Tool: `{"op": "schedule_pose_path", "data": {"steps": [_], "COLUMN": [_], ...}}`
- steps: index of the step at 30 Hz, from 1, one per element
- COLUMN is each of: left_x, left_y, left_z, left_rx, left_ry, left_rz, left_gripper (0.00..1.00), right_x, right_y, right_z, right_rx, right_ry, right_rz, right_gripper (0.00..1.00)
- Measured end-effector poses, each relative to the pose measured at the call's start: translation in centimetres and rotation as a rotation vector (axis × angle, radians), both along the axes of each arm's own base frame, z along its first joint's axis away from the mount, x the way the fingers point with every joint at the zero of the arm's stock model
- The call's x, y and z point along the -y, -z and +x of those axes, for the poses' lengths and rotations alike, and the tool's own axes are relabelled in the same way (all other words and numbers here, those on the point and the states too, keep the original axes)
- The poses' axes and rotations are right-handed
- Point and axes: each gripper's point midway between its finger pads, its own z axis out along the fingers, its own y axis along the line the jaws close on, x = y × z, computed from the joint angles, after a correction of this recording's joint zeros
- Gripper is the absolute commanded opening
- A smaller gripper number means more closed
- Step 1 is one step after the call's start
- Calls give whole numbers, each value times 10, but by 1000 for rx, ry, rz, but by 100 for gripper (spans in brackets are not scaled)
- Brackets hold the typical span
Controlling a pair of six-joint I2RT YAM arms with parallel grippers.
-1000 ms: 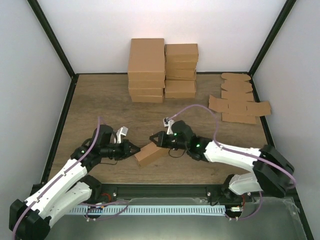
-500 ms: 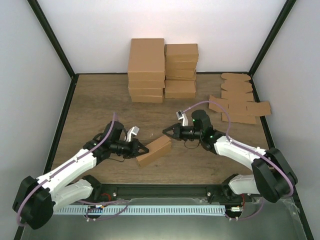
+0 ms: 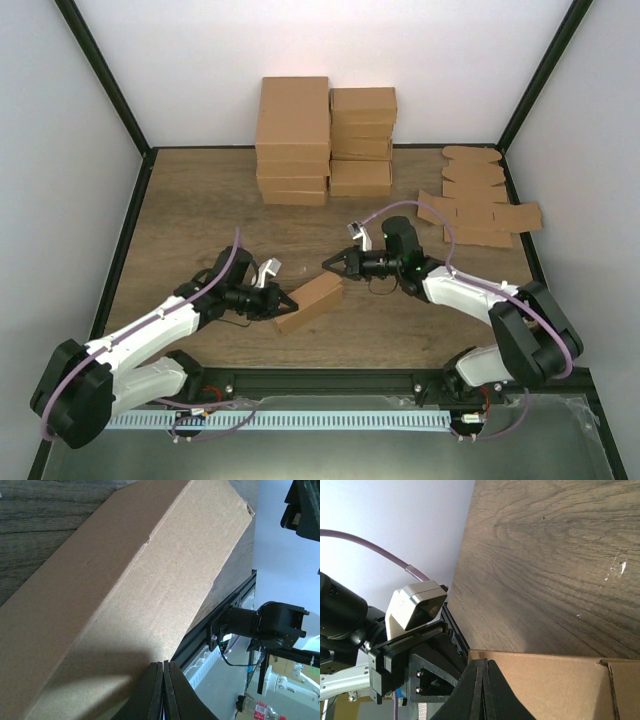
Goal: Fold the paper box
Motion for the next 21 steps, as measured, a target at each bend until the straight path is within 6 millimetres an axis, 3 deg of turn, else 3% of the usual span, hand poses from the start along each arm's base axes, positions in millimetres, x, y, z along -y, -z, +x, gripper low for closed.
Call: {"op": "schedule_pose_path", "data": {"steps": [4, 10, 17, 21], "left_x": [0, 0, 1, 1], "left_y": [1, 4, 5, 4], "left_z": [0, -1, -1, -2], "left_rx": [2, 3, 0, 0], "left_ry": [2, 3, 9, 10], "left_rz": [-1, -2, -9, -9], "left_gripper": [4, 4, 4, 4], "right_x": [-2, 3, 3, -1], "right_y": [9, 53, 45, 24], "right_z": [3, -5, -5, 0], "right_rx": [-17, -98, -92, -54], "right_ry": [-3, -4, -14, -17], "right_rz": [-12, -55, -42, -25], "right_gripper": [1, 1, 1, 1]}}
